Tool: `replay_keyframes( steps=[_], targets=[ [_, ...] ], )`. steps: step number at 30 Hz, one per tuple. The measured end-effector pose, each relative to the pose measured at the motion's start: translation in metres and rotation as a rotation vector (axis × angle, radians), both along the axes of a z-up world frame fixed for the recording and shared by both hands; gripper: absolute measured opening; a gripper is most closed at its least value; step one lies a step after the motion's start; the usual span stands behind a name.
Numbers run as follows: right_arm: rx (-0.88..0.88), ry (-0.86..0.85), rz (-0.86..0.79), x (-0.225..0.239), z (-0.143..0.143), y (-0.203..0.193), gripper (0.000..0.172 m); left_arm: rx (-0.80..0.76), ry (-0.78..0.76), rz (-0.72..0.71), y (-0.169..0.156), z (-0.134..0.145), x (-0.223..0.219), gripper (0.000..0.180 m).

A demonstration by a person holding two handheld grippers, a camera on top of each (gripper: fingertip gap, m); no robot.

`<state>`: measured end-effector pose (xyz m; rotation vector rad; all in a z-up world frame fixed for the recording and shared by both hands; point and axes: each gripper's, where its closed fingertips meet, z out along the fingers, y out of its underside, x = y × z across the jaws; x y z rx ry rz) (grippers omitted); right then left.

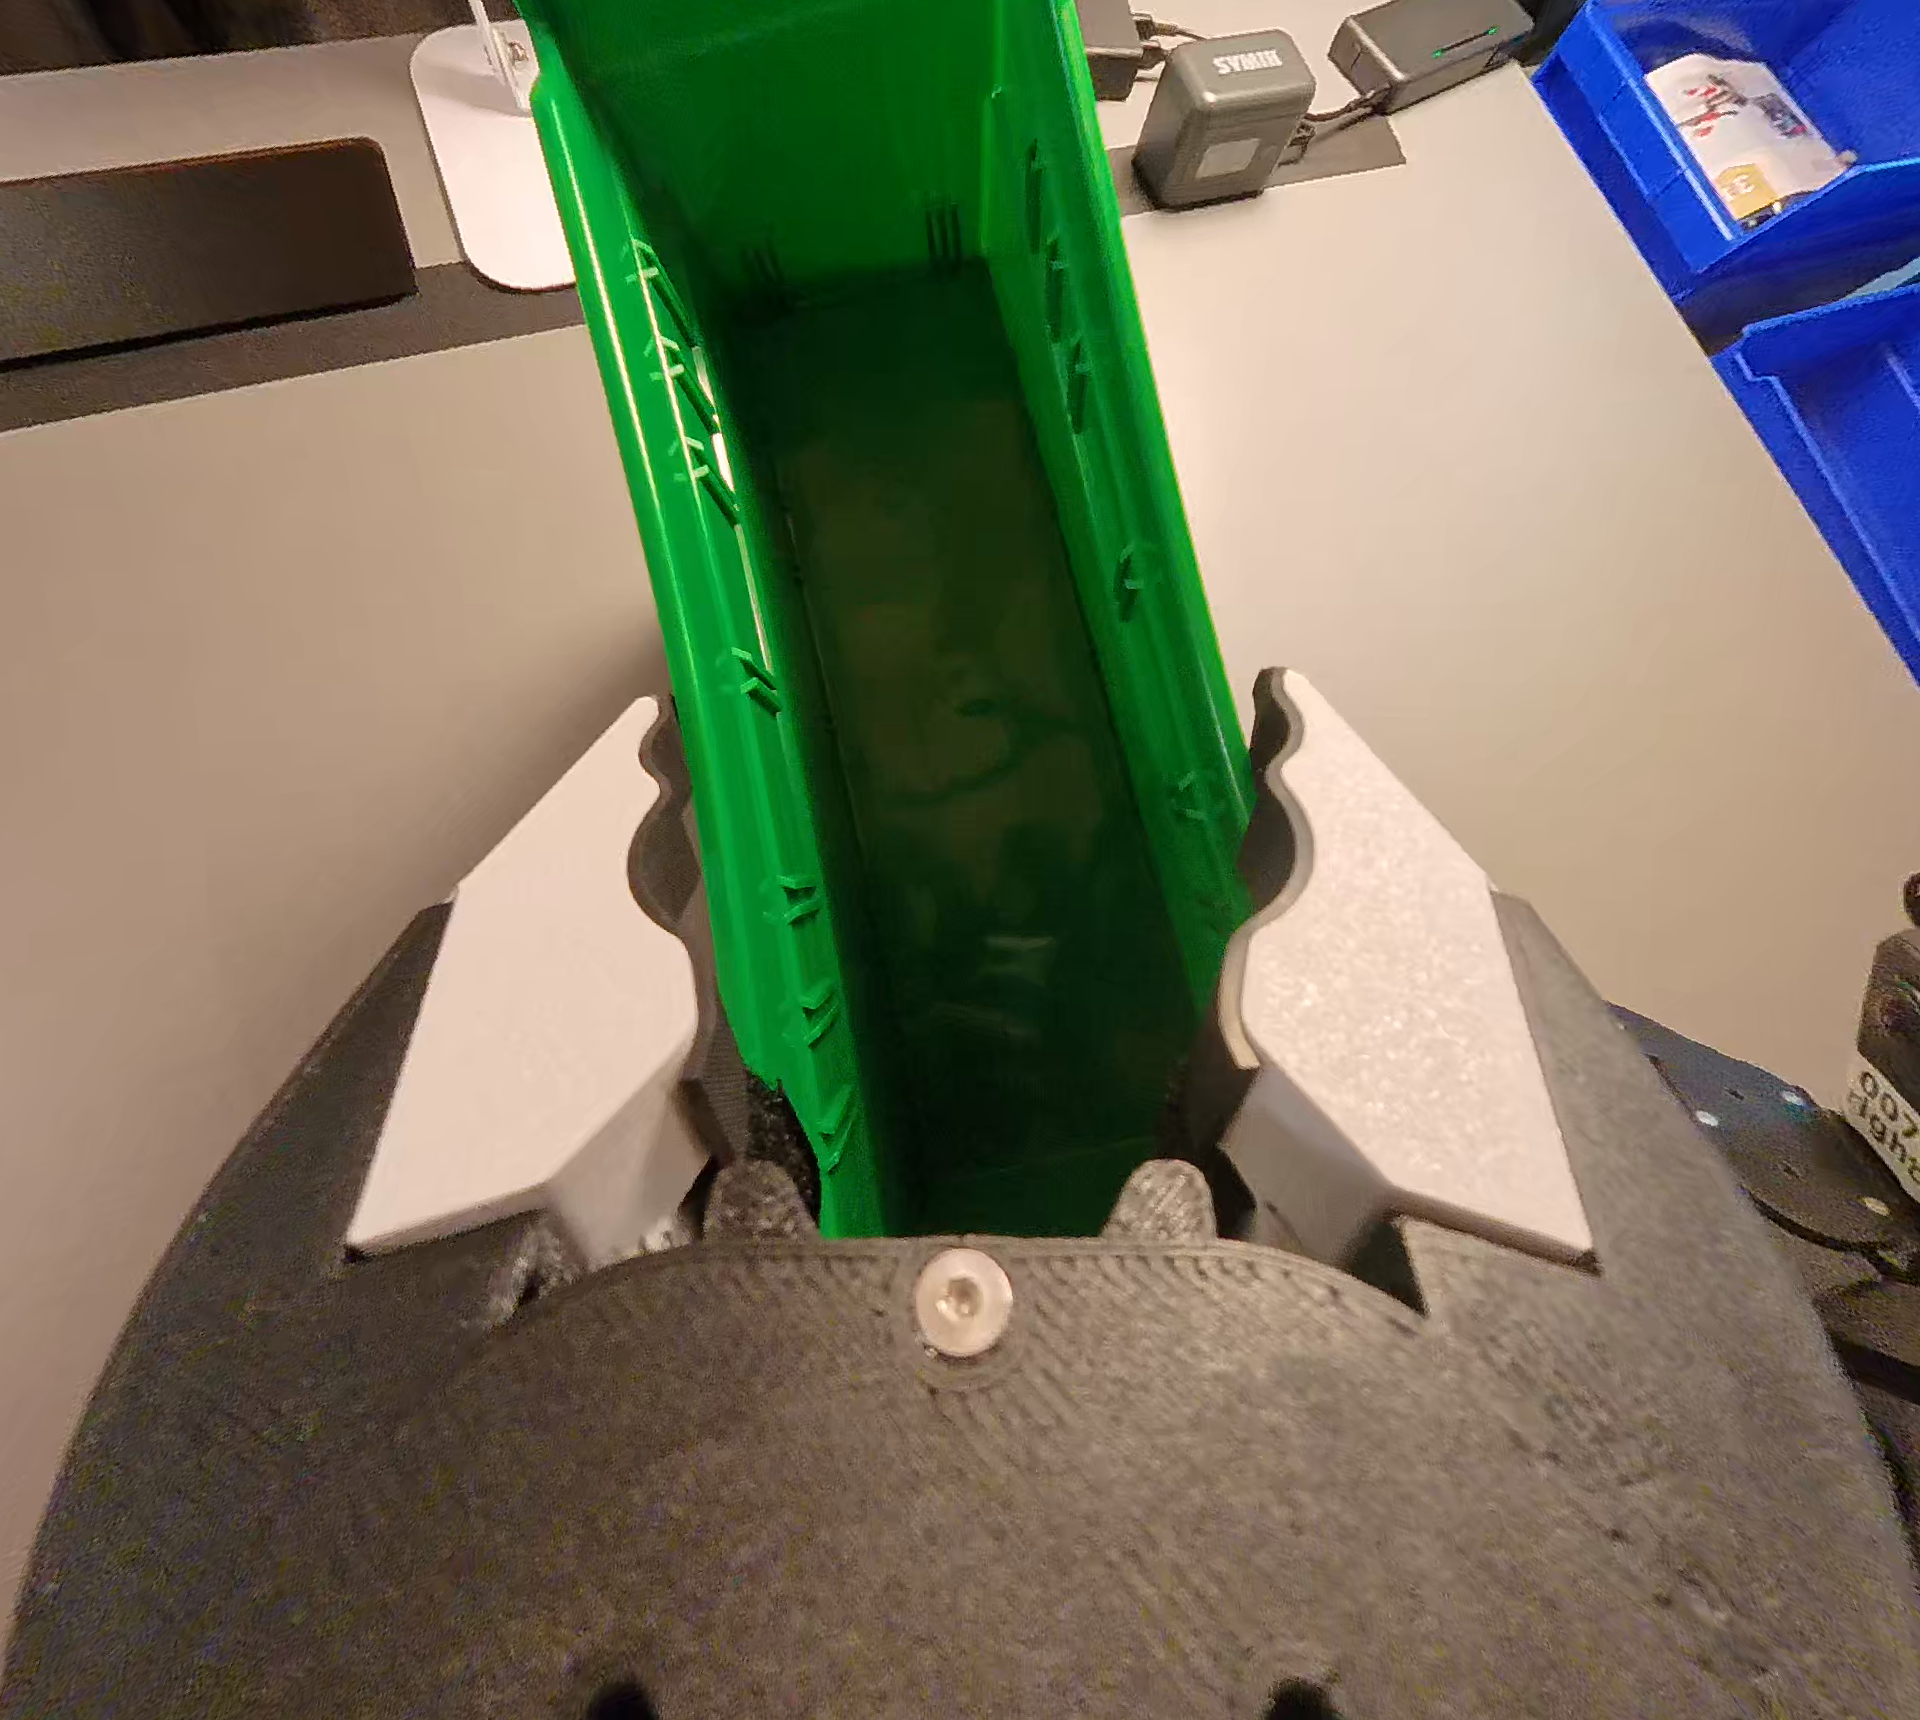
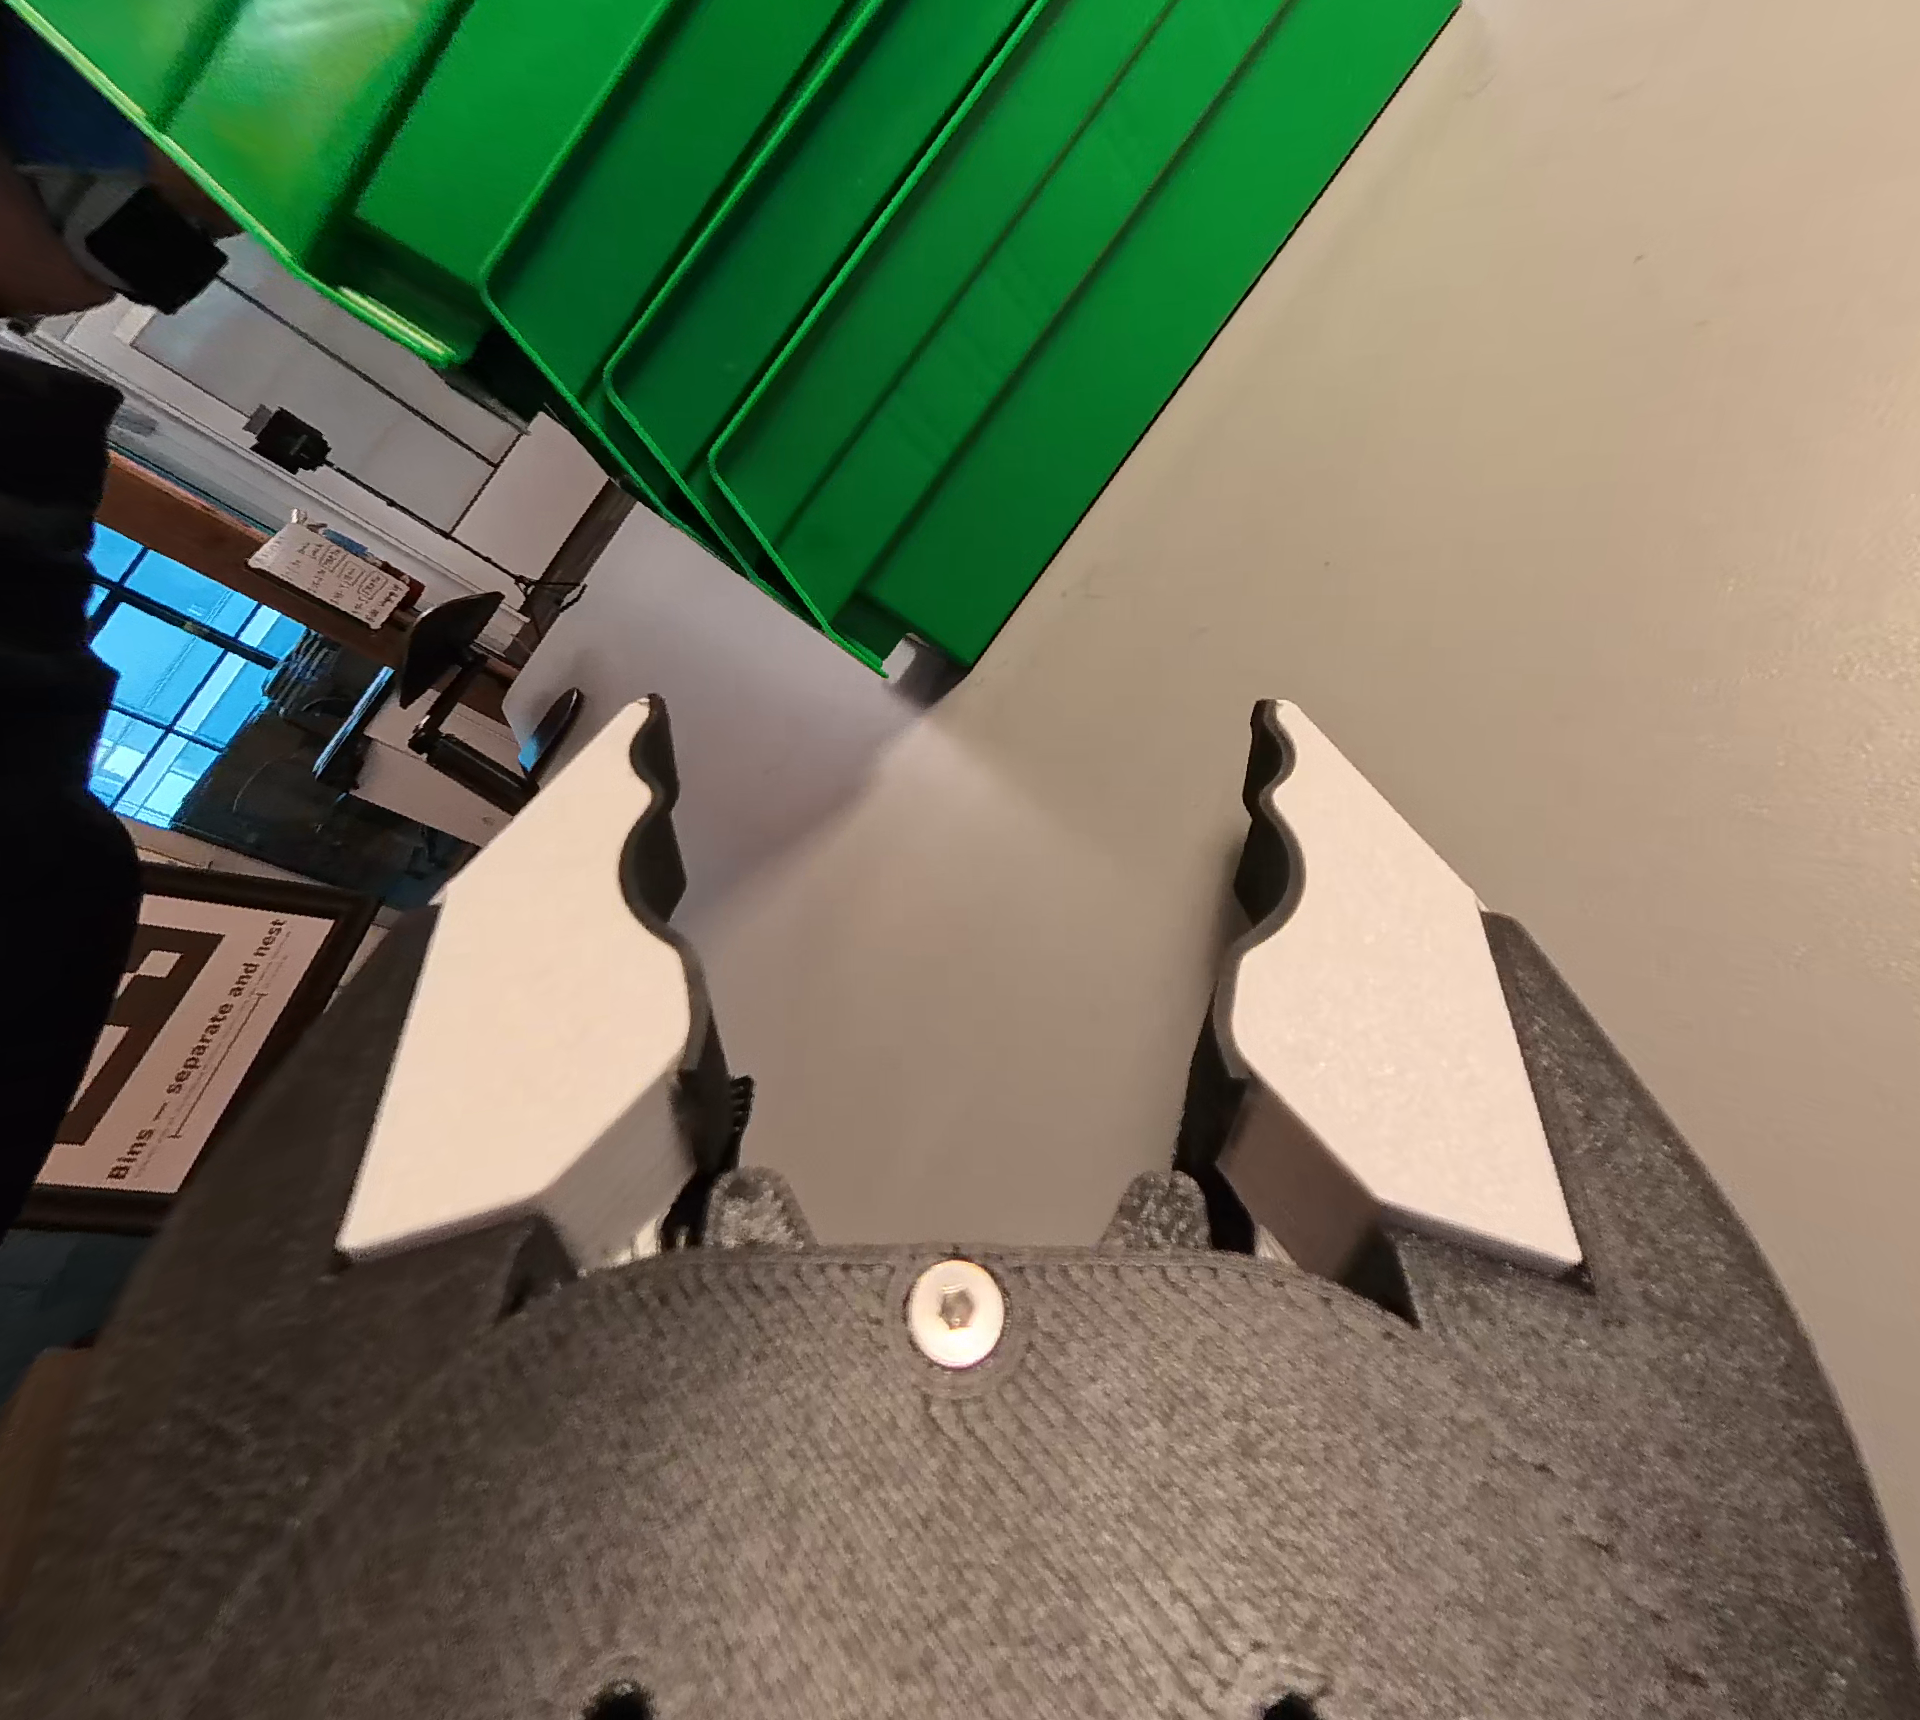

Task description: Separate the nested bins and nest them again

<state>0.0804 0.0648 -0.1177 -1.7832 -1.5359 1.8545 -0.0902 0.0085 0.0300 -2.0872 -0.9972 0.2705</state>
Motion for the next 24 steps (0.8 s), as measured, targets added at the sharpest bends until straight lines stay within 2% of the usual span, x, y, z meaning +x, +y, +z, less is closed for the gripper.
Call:
replay_keyframes(
  steps=[15,20,24],
  targets=[
    [-0.008,-0.004,0.008,0.0,0.0,-0.001,0.11,-0.128,0.083,0.016,0.015,-0.006,-0.009,0.109],
    [-0.008,-0.002,0.009,0.0,0.0,-0.001,0.11,-0.179,0.129,0.02,0.019,-0.017,-0.011,0.111],
    [-0.008,0.0,0.009,0.0,0.0,-0.001,0.11,-0.224,0.118,0.018,0.022,-0.037,-0.01,0.118]
  ],
)
